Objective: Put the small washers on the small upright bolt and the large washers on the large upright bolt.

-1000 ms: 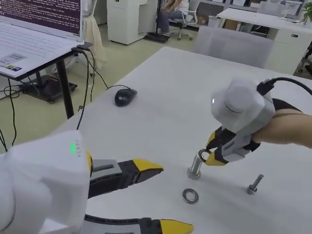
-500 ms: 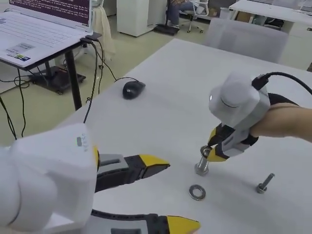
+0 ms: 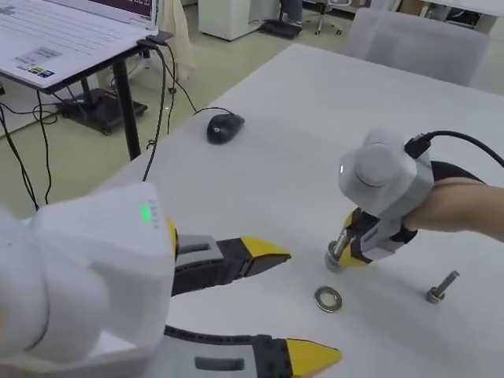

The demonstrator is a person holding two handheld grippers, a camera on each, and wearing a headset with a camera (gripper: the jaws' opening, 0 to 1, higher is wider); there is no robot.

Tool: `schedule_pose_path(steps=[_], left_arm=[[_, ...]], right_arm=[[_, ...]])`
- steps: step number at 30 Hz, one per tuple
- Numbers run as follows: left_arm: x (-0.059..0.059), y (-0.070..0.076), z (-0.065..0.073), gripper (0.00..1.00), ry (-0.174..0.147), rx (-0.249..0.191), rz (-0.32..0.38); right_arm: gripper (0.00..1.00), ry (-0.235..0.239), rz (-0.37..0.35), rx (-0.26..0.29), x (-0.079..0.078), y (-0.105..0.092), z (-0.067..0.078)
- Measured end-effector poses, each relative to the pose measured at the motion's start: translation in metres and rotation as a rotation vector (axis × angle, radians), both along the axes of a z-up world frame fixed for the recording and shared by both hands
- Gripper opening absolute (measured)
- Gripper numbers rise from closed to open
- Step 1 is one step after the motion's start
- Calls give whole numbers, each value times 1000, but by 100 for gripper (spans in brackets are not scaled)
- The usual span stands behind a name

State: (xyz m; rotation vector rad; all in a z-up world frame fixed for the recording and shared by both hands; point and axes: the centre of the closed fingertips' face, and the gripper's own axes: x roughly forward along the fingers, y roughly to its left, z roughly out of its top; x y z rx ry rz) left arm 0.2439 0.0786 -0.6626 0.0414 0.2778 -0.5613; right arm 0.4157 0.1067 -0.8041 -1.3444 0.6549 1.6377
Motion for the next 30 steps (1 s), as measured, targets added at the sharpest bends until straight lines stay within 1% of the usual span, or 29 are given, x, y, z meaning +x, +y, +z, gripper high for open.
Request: schedule_pose_path(steps=[7, 9, 11, 13, 15, 17, 21, 23, 26, 30], left_arm=[[0, 0, -3, 49, 8, -3, 4], [0, 1, -3, 49, 9, -1, 7], [0, 2, -4, 49, 10, -1, 10], [-1, 2, -4, 49, 9, -3, 10], [-2, 1, -4, 49, 11, 4, 9], [-2, 1, -3, 49, 11, 5, 9], [-5, 1, -1, 49, 4, 9, 13], [-7, 1, 0, 49, 1, 15, 14], [-9, 2, 2, 49, -4, 28, 17], [-10, 2, 4, 49, -13, 37, 22]], right_arm=[[23, 13, 4, -1, 1, -4, -6], [23, 17, 17, -5, 0, -6, -9], [24, 11, 25, 10, 1, -5, -8], [24, 24, 16, 16, 0, -6, -8], [23, 23, 15, 19, 1, -8, -8], [24, 25, 13, 18, 1, -11, -7], [23, 15, 5, 20, 2, -20, -3], [23, 20, -4, 20, 1, -25, 0], [23, 16, -4, 19, -2, -31, 3], [23, 44, -22, 31, -14, -35, 6]])
